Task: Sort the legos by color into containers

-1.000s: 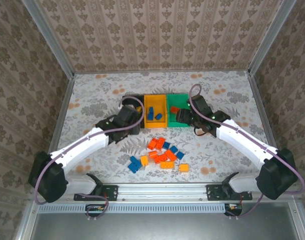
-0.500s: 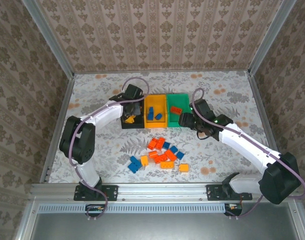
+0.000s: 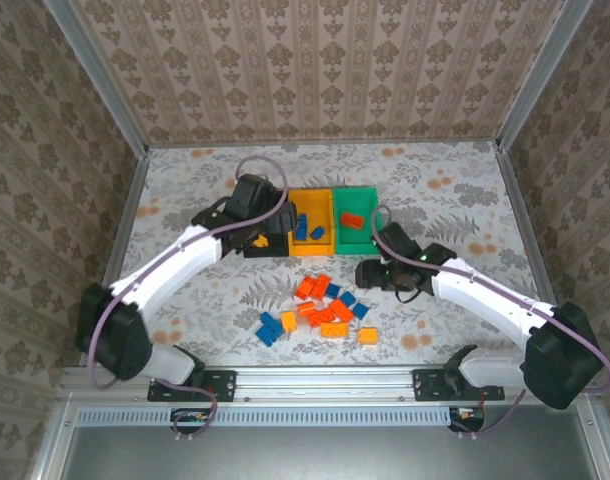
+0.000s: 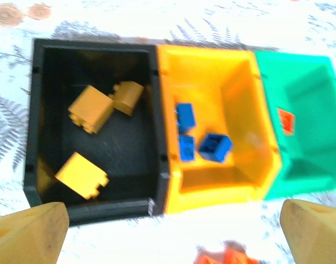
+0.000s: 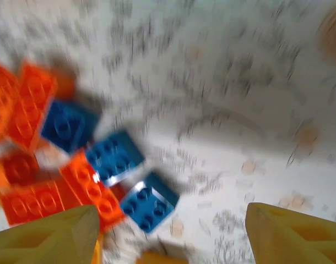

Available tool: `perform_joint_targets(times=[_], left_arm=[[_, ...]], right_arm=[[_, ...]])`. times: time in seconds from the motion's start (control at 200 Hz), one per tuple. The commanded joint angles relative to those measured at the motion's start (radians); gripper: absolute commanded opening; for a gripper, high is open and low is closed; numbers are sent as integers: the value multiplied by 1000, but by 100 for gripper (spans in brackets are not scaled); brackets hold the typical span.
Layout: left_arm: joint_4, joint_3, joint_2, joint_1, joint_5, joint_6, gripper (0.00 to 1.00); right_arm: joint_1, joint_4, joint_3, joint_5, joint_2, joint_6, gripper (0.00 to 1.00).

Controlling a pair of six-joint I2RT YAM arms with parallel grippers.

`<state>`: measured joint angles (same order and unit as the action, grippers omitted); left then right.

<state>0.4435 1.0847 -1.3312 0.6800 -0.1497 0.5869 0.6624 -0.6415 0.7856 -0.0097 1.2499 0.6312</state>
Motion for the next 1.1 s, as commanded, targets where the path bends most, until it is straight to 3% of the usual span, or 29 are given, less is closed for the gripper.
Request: perform_joint_targets(times=[0.0,0.195,0.395,0.525,0.65,0.82,0.965,1.09], left_arm=[[18,-94,68,45,13,49,100],[23,-222,167,76,16,114,100],[59,-256,188,76,12,131,100],[69,-269,203,77,0,138,100],[79,-275,214,78,-10,142,100],[93,-286,232,79,-28,149,100],[129,-313,281,79,-65,166,100],[179,-343,347,77,-100,188,100]], right_arm=[[79,-64,-45,-64,-20,14,73],[261,-74,-53,-20,50,69,81],[292,-63,-77,38,112,116,77],[292,-74,-89,66,135,126,69],[291,-84,-108,84,135,140,54],[288,-117,-103,123,48,144,40],[248,-161,7,130,-38,63,37],[225,-138,190,113,44,-31,37]])
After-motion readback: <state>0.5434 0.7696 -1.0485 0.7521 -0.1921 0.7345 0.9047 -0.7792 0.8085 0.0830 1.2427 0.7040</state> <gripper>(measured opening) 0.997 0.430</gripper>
